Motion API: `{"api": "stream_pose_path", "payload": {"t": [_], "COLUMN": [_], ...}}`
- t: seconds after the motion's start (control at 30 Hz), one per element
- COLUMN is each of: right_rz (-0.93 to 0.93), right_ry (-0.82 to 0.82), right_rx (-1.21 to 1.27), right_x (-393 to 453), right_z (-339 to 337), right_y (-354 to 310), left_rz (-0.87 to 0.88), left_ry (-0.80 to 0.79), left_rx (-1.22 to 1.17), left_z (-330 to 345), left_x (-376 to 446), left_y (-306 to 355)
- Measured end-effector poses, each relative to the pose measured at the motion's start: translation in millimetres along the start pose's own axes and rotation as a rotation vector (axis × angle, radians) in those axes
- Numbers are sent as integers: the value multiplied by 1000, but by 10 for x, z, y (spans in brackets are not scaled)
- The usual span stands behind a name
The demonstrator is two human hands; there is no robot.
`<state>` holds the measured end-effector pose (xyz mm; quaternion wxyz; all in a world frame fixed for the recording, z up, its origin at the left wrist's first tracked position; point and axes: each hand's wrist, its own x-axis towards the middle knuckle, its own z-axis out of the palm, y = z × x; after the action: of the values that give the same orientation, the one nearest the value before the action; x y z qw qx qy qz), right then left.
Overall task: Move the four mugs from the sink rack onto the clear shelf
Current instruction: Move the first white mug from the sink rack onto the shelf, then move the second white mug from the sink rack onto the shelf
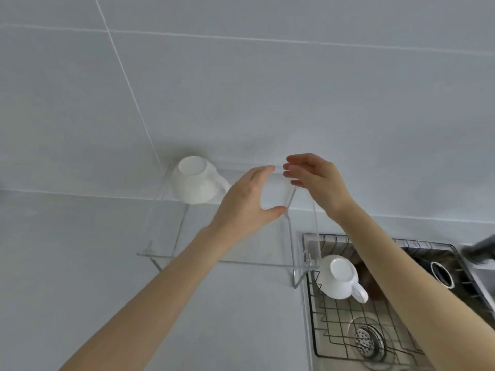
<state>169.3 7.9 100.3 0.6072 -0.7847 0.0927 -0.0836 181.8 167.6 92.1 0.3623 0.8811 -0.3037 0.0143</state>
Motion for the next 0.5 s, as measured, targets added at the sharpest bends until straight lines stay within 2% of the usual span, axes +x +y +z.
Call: {"api": "stream_pose_path", "payload": {"t": [0.1, 0.27, 0.37, 0.5], "right_rz": [32, 244, 367, 502], "right_ry": [110, 220, 214, 140], "right_rx": [39, -63, -227, -384], "right_x": [-314, -800, -1026, -1248], "right_z": [-520, -1104, -1239, -1226], "right_y": [197, 910, 1396, 1866], "left_rz": [76, 128, 67, -94], "left_ry": [-137, -351, -496, -591], "left_rx": [-124, -102, -48, 49], "left_z": [342, 1147, 1644, 2204], "left_x": [-143, -371, -442, -363], "left_y": [387, 753, 781, 607]}}
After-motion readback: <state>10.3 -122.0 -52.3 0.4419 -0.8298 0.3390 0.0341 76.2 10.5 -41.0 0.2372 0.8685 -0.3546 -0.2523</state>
